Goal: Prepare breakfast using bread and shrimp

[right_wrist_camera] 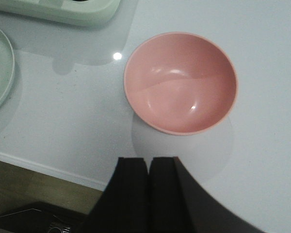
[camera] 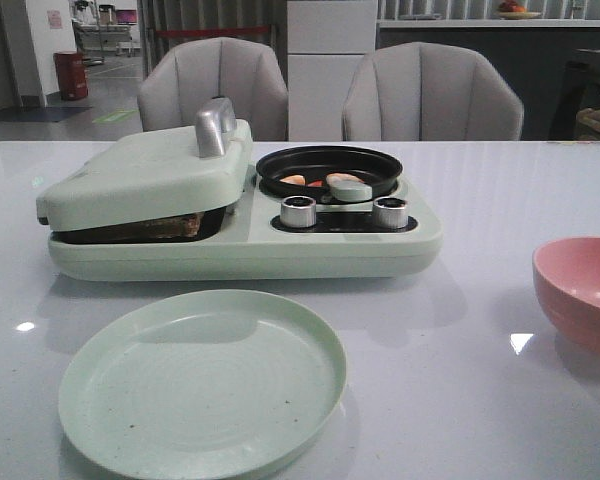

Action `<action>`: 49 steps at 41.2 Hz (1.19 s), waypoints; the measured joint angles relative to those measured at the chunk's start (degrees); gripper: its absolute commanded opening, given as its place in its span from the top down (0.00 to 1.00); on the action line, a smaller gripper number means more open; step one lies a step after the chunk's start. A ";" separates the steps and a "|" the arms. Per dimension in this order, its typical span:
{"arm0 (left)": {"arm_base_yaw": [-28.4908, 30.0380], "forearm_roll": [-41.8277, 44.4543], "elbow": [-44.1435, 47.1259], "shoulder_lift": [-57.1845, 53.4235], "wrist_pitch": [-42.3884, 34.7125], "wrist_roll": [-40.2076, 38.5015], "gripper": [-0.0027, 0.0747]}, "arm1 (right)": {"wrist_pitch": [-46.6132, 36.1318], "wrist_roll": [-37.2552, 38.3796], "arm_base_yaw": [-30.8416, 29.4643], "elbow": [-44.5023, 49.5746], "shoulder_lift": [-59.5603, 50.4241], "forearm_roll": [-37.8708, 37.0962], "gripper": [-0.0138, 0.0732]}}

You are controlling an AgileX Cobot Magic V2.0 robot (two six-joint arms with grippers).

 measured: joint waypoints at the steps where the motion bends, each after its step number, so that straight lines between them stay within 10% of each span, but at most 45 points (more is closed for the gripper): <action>1: 0.00 0.00 0.00 0.00 0.00 0.00 0.84 | 0.00 0.00 0.00 0.00 0.00 0.00 0.83; 11: 2.22 3.65 0.89 -1.90 -1.78 0.00 0.84 | 0.00 0.00 0.00 0.00 0.00 0.00 0.83; 33: 28.50 2.41 22.12 -32.32 -15.00 0.17 0.83 | 0.00 0.15 0.00 0.00 0.00 0.00 0.83; 49: 32.42 -7.71 38.73 -39.13 -28.81 0.17 0.84 | 0.00 0.25 0.00 0.00 0.00 0.00 0.83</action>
